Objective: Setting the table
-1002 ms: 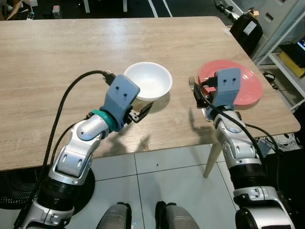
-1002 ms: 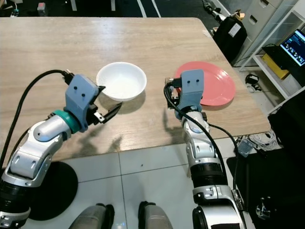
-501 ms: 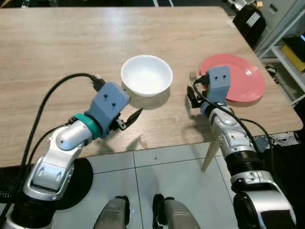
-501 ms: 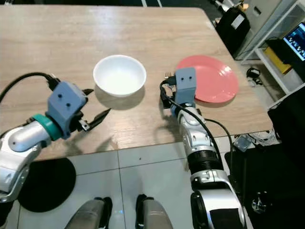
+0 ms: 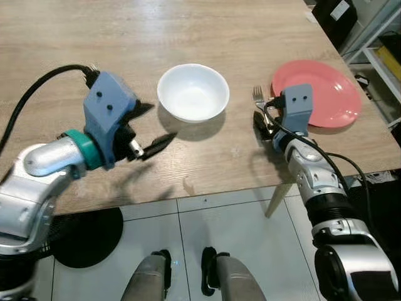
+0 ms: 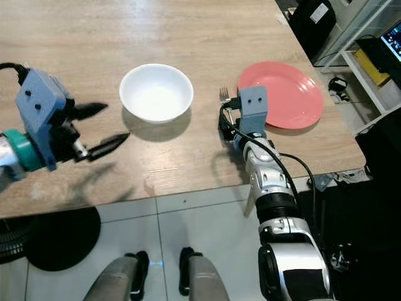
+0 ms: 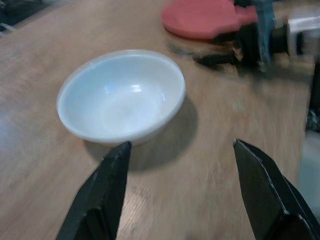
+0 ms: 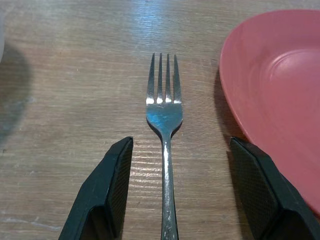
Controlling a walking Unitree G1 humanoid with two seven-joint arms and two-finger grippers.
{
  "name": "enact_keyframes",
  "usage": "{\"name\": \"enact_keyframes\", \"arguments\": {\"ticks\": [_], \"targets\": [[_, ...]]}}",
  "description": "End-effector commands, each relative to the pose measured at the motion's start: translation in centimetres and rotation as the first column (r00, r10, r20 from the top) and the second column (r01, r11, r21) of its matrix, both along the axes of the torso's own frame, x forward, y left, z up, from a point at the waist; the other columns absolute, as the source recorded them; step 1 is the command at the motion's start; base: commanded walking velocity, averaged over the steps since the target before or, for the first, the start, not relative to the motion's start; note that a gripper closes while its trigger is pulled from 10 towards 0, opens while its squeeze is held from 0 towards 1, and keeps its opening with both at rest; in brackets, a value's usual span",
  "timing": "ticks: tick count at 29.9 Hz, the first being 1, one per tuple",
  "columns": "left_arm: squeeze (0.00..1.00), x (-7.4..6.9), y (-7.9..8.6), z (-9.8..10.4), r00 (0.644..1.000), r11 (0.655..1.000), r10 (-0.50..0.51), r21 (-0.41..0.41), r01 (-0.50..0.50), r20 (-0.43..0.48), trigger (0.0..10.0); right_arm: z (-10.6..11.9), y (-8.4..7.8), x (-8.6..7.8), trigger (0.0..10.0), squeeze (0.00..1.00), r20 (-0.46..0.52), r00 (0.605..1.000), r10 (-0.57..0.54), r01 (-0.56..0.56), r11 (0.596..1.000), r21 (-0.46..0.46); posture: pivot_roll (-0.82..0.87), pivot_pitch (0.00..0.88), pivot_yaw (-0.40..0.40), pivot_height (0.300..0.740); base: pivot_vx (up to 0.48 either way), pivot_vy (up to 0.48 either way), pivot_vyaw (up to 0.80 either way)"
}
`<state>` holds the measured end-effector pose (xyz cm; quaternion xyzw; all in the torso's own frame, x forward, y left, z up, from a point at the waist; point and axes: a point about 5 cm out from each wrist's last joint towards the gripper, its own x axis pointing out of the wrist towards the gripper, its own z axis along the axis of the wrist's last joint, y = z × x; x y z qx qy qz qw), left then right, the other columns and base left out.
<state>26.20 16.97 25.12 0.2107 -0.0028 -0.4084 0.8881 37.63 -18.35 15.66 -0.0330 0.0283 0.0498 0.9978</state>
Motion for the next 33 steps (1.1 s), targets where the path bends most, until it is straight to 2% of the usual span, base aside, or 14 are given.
{"name": "enact_keyframes", "arguments": {"ticks": [1,3,4,6,7,8,9,14,21,28,29,33], "targets": [[0.0,-0.5,-0.2,-0.3,0.999,0.999,-0.042,0.017,0.043,-0.026,10.0,-2.0,-0.8,-0.5,10.0,0.0,-0.084,0.996,-0.022,0.023,1.0,0.014,0.18,0.201,0.008,0.74,0.0,0.0,0.0],[0.0,-0.5,-0.2,-0.4,0.999,0.999,-0.042,0.031,0.043,-0.026,10.0,-2.0,-0.7,-0.5,10.0,0.0,-0.086,0.996,-0.02,0.021,1.0,0.016,0.18,0.202,0.009,0.74,0.0,0.0,0.0],[0.0,-0.5,-0.2,-0.5,0.999,0.998,-0.042,0.044,0.043,-0.024,10.0,-2.1,-0.7,-0.5,7.4,0.0,-0.089,0.996,-0.014,0.016,1.0,0.016,0.18,0.202,0.008,0.74,0.0,0.0,0.0],[0.0,-0.5,-0.2,-0.5,0.999,0.998,-0.042,0.044,0.043,-0.024,10.0,-2.1,-0.7,-0.5,7.4,0.0,-0.089,0.996,-0.014,0.016,1.0,0.016,0.18,0.202,0.008,0.74,0.0,0.0,0.0],[0.0,-0.5,-0.2,-0.5,0.999,0.998,-0.043,0.05,0.044,-0.028,10.0,-2.1,-0.6,-0.5,3.3,0.0,-0.091,0.996,-0.008,0.009,1.0,0.013,0.18,0.202,0.007,0.74,0.0,0.0,0.0],[0.0,-0.6,-0.3,-0.5,0.999,0.998,-0.043,0.049,0.045,-0.031,10.0,-2.2,-0.6,-0.5,1.2,0.0,-0.093,0.996,0.0,-0.001,1.0,-0.012,0.18,0.201,0.006,0.74,0.0,0.0,0.0],[0.0,-0.6,-0.3,-0.5,0.998,0.998,-0.044,0.042,0.045,-0.038,10.0,-2.4,-0.6,-0.6,0.0,0.0,-0.101,0.995,0.007,-0.01,0.999,-0.035,0.18,0.202,0.004,0.74,0.0,0.0,0.0],[0.0,-0.7,-0.4,-0.4,0.998,0.999,-0.038,0.032,0.04,-0.048,10.0,-3.2,-0.6,-0.9,0.0,0.0,-0.157,0.987,0.024,-0.038,0.996,-0.086,0.17,0.2,0.002,0.74,0.0,0.0,0.0],[0.0,-0.6,-0.4,-0.5,0.998,0.999,-0.037,0.028,0.039,-0.052,10.0,-3.5,-0.7,-1.0,0.0,0.0,-0.192,0.981,0.024,-0.042,0.995,-0.092,0.16,0.19,-0.002,0.74,0.0,0.0,0.0],[0.0,-0.5,-0.7,-0.8,0.998,0.999,-0.03,0.011,0.031,-0.05,10.0,-3.0,-1.5,-0.8,0.0,0.0,-0.199,0.98,-0.006,-0.011,0.997,-0.082,0.14,0.175,-0.016,0.74,0.0,0.0,0.0],[0.0,-0.5,-0.8,-0.9,0.998,1.0,-0.029,0.006,0.029,-0.05,10.0,-2.3,-1.7,-0.6,10.0,0.0,-0.181,0.983,-0.009,-0.001,0.998,-0.057,0.14,0.168,-0.02,0.74,0.0,0.0,0.0],[0.0,-0.4,-1.0,-1.1,0.998,1.0,-0.028,0.001,0.028,-0.048,10.0,-1.3,-2.1,-0.4,10.0,0.0,-0.141,0.99,-0.017,0.013,0.999,-0.031,0.13,0.16,-0.02,0.74,0.0,0.0,0.0]]}}
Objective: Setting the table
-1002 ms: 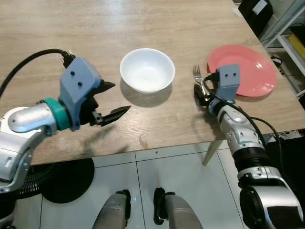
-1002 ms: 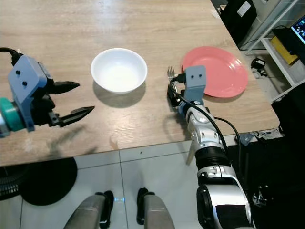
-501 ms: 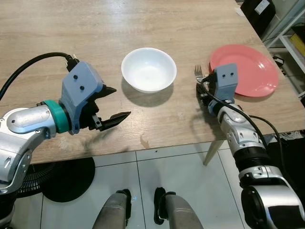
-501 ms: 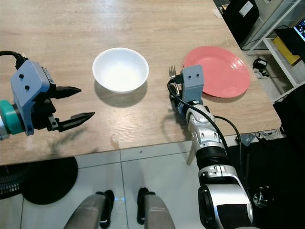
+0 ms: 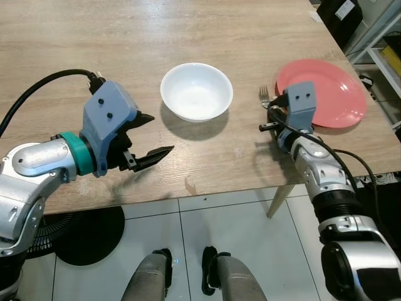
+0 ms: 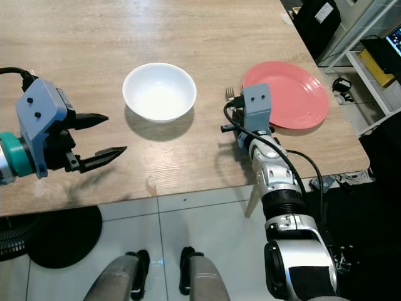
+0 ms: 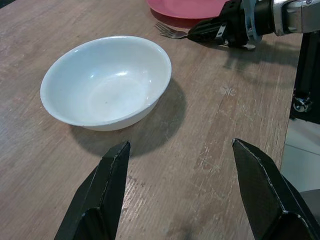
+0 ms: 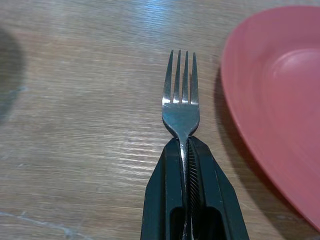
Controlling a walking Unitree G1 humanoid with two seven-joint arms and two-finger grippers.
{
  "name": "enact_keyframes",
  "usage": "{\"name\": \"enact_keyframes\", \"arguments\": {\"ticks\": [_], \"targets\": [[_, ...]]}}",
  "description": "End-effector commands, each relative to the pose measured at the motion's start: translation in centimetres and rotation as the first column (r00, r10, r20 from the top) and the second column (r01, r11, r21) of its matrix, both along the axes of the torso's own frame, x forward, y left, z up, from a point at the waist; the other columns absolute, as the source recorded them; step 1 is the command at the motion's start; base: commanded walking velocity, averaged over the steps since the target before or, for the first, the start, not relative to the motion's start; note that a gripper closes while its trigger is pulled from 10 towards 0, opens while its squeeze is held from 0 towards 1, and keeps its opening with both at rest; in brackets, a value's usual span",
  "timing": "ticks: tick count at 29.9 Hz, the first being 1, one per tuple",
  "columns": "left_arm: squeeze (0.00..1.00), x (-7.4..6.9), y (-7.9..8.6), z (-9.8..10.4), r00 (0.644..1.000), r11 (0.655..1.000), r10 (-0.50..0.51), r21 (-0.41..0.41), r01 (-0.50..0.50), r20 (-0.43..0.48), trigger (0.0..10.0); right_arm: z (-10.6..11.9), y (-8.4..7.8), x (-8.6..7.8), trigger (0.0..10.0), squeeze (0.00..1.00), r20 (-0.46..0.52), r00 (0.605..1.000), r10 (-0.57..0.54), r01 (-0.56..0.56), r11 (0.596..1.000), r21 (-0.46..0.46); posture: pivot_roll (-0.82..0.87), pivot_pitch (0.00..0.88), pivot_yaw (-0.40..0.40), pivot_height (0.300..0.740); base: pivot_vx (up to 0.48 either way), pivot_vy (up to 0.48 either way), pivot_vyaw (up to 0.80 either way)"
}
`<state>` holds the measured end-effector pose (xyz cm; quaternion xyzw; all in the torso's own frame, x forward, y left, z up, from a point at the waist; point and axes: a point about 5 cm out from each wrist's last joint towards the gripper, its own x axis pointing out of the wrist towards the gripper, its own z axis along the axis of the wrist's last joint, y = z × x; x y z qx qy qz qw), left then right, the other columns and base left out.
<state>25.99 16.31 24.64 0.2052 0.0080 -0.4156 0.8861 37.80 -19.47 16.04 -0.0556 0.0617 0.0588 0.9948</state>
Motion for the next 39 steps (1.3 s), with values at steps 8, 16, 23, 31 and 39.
{"name": "enact_keyframes", "arguments": {"ticks": [8,16,23,31,39], "targets": [[0.0,0.2,-0.6,-1.0,1.0,1.0,-0.017,-0.007,0.017,-0.015,10.0,-2.3,-1.1,-1.3,10.0,1.0,-0.108,0.994,0.001,0.004,0.999,0.045,0.12,0.14,-0.015,0.74,0.0,0.0,0.0],[0.0,0.4,-0.8,-1.1,1.0,1.0,-0.014,-0.01,0.014,-0.008,10.0,-2.8,-0.4,-1.7,10.0,0.0,-0.129,0.99,0.048,-0.042,0.998,0.055,0.11,0.131,-0.015,0.74,0.0,0.0,0.0],[0.0,0.5,-0.8,-1.0,1.0,1.0,-0.008,-0.017,0.008,0.001,10.0,-3.1,-0.2,-1.7,10.0,1.0,-0.149,0.988,0.047,-0.04,0.998,0.051,0.12,0.129,-0.02,0.74,0.0,0.0,0.0],[0.0,0.5,-0.8,-1.1,1.0,1.0,-0.004,-0.021,0.004,0.004,10.0,-3.3,0.0,-1.7,7.8,1.0,-0.181,0.982,0.051,-0.044,0.998,0.042,0.12,0.129,-0.026,0.74,0.0,0.0,0.0],[0.0,0.5,-0.9,-1.1,1.0,1.0,0.002,-0.028,-0.002,0.006,10.0,-4.0,0.3,-1.7,6.9,0.0,-0.244,0.967,0.077,-0.045,0.99,0.134,0.12,0.131,-0.03,0.74,0.0,0.0,0.0]]}}
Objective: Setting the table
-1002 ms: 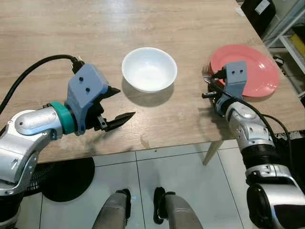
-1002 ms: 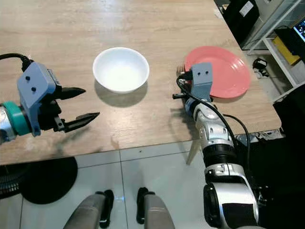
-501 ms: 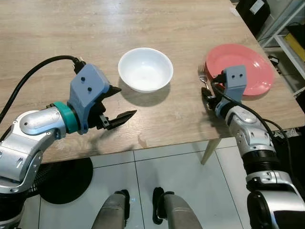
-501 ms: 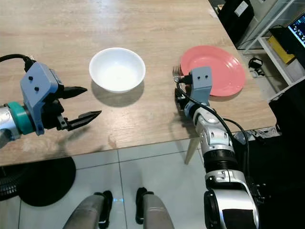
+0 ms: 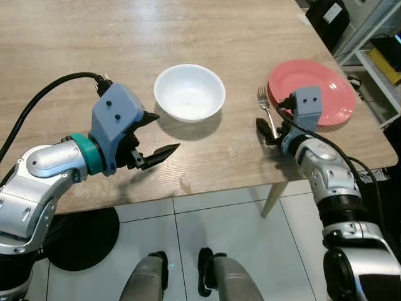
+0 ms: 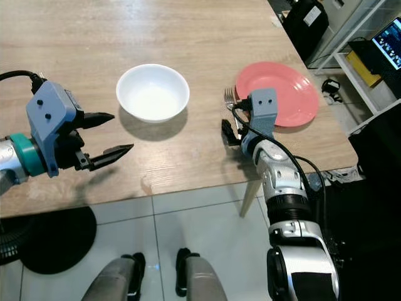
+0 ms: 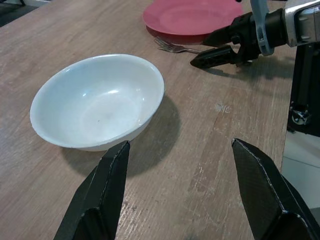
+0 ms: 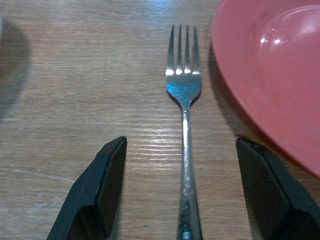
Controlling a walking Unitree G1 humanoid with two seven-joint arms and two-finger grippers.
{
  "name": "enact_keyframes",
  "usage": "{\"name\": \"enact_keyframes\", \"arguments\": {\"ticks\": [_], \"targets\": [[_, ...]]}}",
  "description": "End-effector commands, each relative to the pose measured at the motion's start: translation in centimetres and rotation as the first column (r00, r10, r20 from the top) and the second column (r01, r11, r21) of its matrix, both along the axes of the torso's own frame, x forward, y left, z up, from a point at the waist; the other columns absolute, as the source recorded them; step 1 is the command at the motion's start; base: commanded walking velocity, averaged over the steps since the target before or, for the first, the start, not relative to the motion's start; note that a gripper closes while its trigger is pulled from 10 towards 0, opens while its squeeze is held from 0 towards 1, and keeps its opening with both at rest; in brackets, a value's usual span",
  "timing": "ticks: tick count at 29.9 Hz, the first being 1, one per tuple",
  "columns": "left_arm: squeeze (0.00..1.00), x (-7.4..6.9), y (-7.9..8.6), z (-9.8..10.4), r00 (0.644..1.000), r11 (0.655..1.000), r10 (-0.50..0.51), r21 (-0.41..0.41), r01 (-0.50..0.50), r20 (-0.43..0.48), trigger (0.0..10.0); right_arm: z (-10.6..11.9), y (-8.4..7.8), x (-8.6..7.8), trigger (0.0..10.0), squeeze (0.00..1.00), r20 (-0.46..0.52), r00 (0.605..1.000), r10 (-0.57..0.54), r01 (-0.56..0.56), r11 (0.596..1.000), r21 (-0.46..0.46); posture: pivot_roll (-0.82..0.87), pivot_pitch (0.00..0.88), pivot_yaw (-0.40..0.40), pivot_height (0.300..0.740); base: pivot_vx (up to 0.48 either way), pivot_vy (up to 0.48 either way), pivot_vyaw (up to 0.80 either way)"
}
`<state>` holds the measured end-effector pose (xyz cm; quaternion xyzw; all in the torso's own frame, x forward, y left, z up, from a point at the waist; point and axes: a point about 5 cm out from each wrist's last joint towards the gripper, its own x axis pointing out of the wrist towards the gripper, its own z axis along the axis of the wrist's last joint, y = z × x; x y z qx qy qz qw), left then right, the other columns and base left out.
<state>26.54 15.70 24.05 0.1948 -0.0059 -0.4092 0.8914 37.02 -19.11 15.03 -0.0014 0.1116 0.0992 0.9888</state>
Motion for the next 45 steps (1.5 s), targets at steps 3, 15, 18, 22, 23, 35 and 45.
{"name": "enact_keyframes", "arguments": {"ticks": [3,15,18,22,23,35,45], "targets": [[0.0,-0.1,-0.3,-0.5,1.0,1.0,-0.008,0.002,0.008,-0.013,10.0,-3.0,0.2,-0.8,6.0,0.0,-0.147,0.989,0.011,-0.005,0.999,0.041,0.13,0.135,-0.03,0.74,0.0,0.0,0.0],[0.0,0.0,-0.2,-0.5,1.0,1.0,0.0,0.0,0.0,-0.011,10.0,-3.1,1.4,-0.2,0.0,0.0,-0.121,0.993,0.006,0.006,0.995,0.095,0.14,0.14,-0.023,0.74,0.0,0.0,0.0],[0.0,0.0,-0.2,-0.4,1.0,1.0,0.001,0.0,-0.001,-0.01,10.0,-3.2,1.6,-0.2,0.0,0.0,-0.109,0.994,-0.001,0.011,0.996,0.094,0.15,0.142,-0.018,0.74,0.0,0.0,0.0],[0.0,0.0,-0.1,-0.3,1.0,1.0,0.003,0.0,-0.003,-0.008,10.0,-3.9,2.0,-0.5,0.0,0.0,-0.095,0.995,-0.014,0.02,0.998,0.063,0.15,0.143,-0.011,0.74,0.0,0.0,0.0],[0.0,0.0,-0.1,-0.3,1.0,1.0,0.003,0.0,-0.003,-0.008,10.0,-3.9,2.0,-0.5,0.0,0.0,-0.095,0.995,-0.014,0.02,0.998,0.063,0.15,0.143,-0.011,0.74,0.0,0.0,0.0],[0.0,0.3,-0.2,-0.1,1.0,1.0,0.023,-0.013,-0.023,0.003,10.0,-2.7,1.7,-1.1,0.0,0.0,0.022,0.999,-0.026,0.024,0.998,0.064,0.14,0.138,-0.01,0.74,0.0,0.0,0.0],[0.0,2.0,-1.2,0.5,0.992,0.987,0.118,-0.116,-0.112,0.044,10.0,6.5,0.5,-5.2,10.0,0.0,0.456,0.88,-0.13,0.034,0.976,0.214,0.1,0.129,0.008,0.74,0.0,0.0,0.0]]}}
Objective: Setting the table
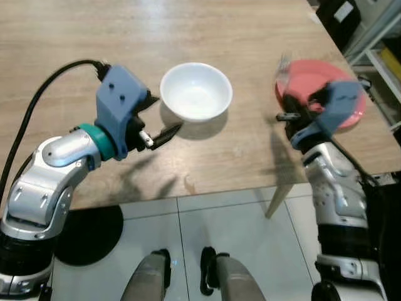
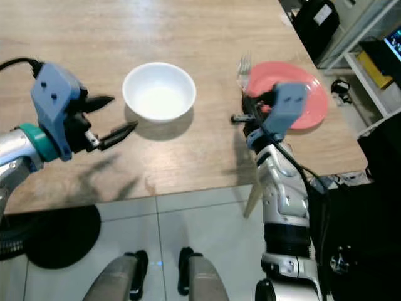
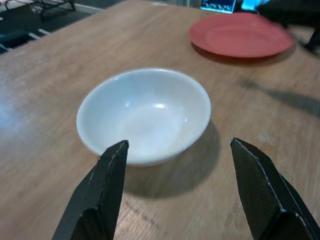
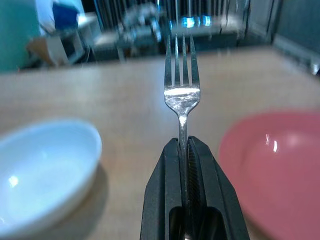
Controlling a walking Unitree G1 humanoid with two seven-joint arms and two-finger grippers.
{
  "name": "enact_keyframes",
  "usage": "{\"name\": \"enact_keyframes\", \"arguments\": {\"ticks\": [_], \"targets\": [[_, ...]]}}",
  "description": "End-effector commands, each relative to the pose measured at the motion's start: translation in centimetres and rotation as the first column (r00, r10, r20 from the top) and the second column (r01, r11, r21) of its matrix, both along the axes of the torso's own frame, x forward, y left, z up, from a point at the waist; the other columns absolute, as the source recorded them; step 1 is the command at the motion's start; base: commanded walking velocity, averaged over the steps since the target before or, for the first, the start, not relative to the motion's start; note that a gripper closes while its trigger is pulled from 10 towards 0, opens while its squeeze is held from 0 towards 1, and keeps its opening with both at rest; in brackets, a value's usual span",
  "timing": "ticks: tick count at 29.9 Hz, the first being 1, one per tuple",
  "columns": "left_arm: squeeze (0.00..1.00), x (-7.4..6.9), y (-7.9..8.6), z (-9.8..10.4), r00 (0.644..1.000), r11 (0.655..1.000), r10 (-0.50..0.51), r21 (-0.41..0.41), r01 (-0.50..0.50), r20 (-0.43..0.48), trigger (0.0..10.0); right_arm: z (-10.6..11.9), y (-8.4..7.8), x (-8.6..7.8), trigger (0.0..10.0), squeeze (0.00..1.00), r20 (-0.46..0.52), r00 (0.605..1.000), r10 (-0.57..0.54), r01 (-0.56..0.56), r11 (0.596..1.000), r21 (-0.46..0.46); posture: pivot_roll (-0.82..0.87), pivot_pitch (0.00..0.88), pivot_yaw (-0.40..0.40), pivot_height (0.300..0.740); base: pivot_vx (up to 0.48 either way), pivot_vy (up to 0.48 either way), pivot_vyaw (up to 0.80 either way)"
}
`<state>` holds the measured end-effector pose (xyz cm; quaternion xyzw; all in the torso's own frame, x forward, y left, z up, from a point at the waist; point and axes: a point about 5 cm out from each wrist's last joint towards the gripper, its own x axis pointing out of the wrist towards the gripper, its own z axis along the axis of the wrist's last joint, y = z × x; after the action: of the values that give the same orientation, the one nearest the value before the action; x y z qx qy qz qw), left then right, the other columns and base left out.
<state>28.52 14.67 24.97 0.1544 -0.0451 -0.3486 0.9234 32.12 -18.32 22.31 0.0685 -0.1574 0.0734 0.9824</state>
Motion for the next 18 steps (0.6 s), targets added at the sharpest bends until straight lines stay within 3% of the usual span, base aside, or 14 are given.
{"name": "enact_keyframes", "arguments": {"ticks": [1,6,7,11,14,15,16,18], "targets": [[0.0,0.2,-0.2,-0.4,1.0,1.0,0.002,0.001,-0.002,-0.007,10.0,-0.5,-0.3,-0.8,10.0,0.0,-0.022,0.999,-0.023,0.024,0.999,0.028,0.1,0.128,0.008,0.74,0.0,0.0,0.0],[0.0,0.7,-0.4,-0.5,0.999,0.999,0.043,-0.023,-0.043,-0.002,10.0,-0.7,-1.3,-1.7,10.0,0.0,-0.022,0.988,-0.153,0.154,0.986,0.059,0.08,0.117,0.008,0.74,0.0,0.0,0.0],[0.0,1.0,-0.5,-0.5,0.998,0.997,0.07,-0.04,-0.07,0.002,10.0,-1.0,-1.9,-2.1,10.0,0.0,-0.024,0.973,-0.232,0.232,0.972,0.042,0.08,0.114,0.01,0.74,0.0,0.0,0.0],[0.0,1.3,-0.7,-0.5,0.994,0.992,0.106,-0.066,-0.105,0.006,10.0,-1.6,-2.2,-2.5,10.0,0.0,-0.04,0.961,-0.275,0.276,0.96,0.037,0.08,0.111,0.011,0.74,0.0,0.0,0.0],[0.0,2.4,-0.9,-0.7,0.973,0.966,0.229,-0.132,-0.225,0.017,10.0,-2.6,-2.4,-2.3,10.0,0.0,-0.075,0.948,-0.309,0.312,0.95,0.028,0.07,0.096,0.012,0.74,0.0,0.0,0.0],[0.0,2.4,-0.9,-0.7,0.973,0.966,0.229,-0.132,-0.225,0.017,10.0,-2.6,-2.4,-2.3,10.0,0.0,-0.075,0.948,-0.309,0.312,0.95,0.028,0.07,0.096,0.012,0.74,0.0,0.0,0.0],[0.0,3.1,-0.8,-0.7,0.947,0.936,0.319,-0.168,-0.309,0.033,10.0,-2.4,-2.4,-2.0,10.0,0.0,-0.069,0.948,-0.311,0.313,0.95,0.018,0.06,0.076,0.011,0.74,0.0,0.0,0.0],[0.0,3.1,-0.8,-0.7,0.947,0.936,0.319,-0.168,-0.309,0.033,10.0,-2.4,-2.4,-2.0,10.0,0.0,-0.069,0.948,-0.311,0.313,0.95,0.018,0.06,0.076,0.011,0.74,0.0,0.0,0.0]]}}
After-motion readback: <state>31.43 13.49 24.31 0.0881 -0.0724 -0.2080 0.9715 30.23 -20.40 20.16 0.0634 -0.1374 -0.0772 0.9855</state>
